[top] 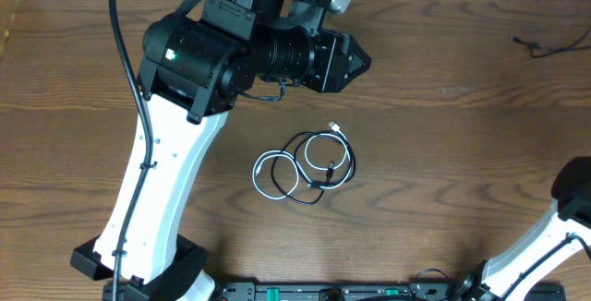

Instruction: Untangle cables

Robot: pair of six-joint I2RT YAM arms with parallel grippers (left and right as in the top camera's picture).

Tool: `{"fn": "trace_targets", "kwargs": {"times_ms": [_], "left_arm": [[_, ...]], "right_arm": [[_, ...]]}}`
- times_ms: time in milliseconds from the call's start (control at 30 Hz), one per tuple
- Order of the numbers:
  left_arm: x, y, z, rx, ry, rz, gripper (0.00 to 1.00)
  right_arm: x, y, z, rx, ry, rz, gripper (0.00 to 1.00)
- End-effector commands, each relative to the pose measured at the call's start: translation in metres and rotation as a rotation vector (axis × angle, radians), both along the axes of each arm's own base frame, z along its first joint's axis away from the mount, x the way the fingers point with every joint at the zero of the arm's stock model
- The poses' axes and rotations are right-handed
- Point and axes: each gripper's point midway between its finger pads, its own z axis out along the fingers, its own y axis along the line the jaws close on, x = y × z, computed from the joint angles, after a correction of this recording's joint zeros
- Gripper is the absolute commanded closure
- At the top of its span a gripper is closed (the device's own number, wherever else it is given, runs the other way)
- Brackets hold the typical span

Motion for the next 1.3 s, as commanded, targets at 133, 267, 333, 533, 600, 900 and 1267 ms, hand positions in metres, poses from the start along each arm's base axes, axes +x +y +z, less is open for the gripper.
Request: {"fn": "trace_targets", "kwargs": {"times_ms": [133, 267, 333, 533, 600, 900, 1267], "left_arm": [[0.003, 0.0, 0.0, 0.007, -0.015, 0.005, 0.54], [0.006, 0.003, -0.002, 0.024, -0.023, 0.024, 0.54], [0.006, 0.003, -0.002, 0.025, -0.024, 0.026, 0.54], [0.007, 0.003, -0.002, 0.025, -0.024, 0.026, 0.54], [0.008, 0.004, -0.002, 0.031, -0.028, 0.033, 0.54], [0.01, 0.005, -0.004, 0.041, -0.031, 0.042, 0.54], [0.03, 0.046, -0.079, 0.334, 0.143, 0.275, 0.54]], "right_arm": [[0.015, -0.021, -0.088, 0.031, 0.172, -0.029, 0.96], [0.021, -0.024, -0.144, 0.089, 0.275, -0.026, 0.7], [0.018, -0.024, -0.168, 0.117, 0.331, -0.03, 0.29], [-0.005, -0.025, -0.209, 0.211, 0.467, -0.093, 0.01], [-0.01, -0.021, -0.2, 0.26, 0.453, -0.098, 0.01], [-0.033, -0.012, -0.117, 0.247, 0.331, -0.077, 0.01], [-0.056, 0.088, -0.084, 0.301, 0.388, 0.244, 0.01]]}}
